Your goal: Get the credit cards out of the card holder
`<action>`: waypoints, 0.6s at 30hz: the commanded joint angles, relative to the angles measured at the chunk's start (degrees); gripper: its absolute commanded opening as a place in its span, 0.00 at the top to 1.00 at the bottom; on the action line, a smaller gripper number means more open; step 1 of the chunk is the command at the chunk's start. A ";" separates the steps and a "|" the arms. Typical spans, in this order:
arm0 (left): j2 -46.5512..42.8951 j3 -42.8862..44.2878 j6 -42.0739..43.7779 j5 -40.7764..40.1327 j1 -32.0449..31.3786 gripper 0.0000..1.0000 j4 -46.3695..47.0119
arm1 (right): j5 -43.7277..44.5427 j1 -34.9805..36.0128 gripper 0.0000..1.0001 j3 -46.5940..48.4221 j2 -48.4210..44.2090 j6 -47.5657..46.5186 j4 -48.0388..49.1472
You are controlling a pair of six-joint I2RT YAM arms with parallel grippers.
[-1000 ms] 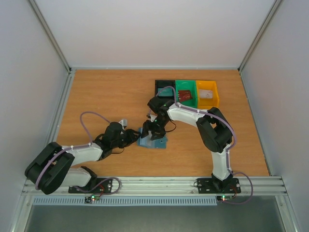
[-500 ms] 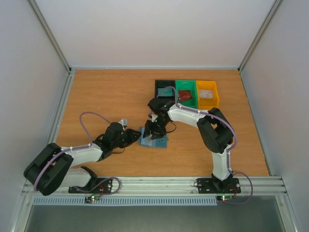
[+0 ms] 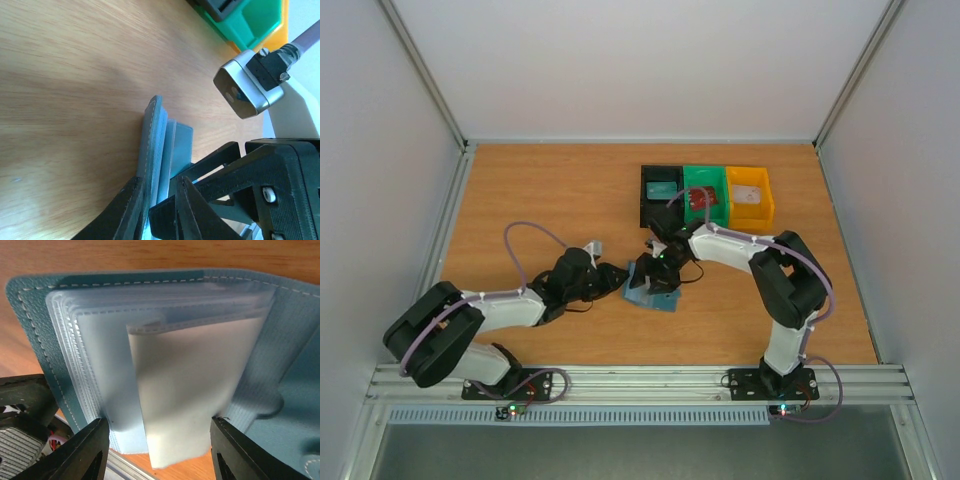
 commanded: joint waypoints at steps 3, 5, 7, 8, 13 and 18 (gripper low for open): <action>3.44 4.12 0.37 -0.30 -2.50 0.83 4.66 | 0.10 -2.43 0.41 -4.46 -5.48 0.78 2.89; 4.21 4.56 0.25 -0.46 -3.01 0.83 4.67 | 0.75 -2.80 0.38 -4.50 -5.76 -0.31 1.70; 5.20 5.39 0.24 -0.50 -3.73 0.84 5.30 | 1.42 -3.18 0.35 -4.68 -6.11 -0.94 1.17; 5.82 5.70 0.24 -0.49 -4.17 0.84 5.55 | 1.40 -3.41 0.35 -5.10 -6.29 -1.13 1.24; 9.46 6.91 -1.46 -1.32 -5.34 0.84 5.43 | 1.56 -4.92 0.48 -7.27 -7.52 -1.98 0.69; 11.73 7.69 -2.77 -1.26 -5.80 0.80 6.37 | -0.29 -6.79 0.80 -11.57 -9.50 -1.88 3.23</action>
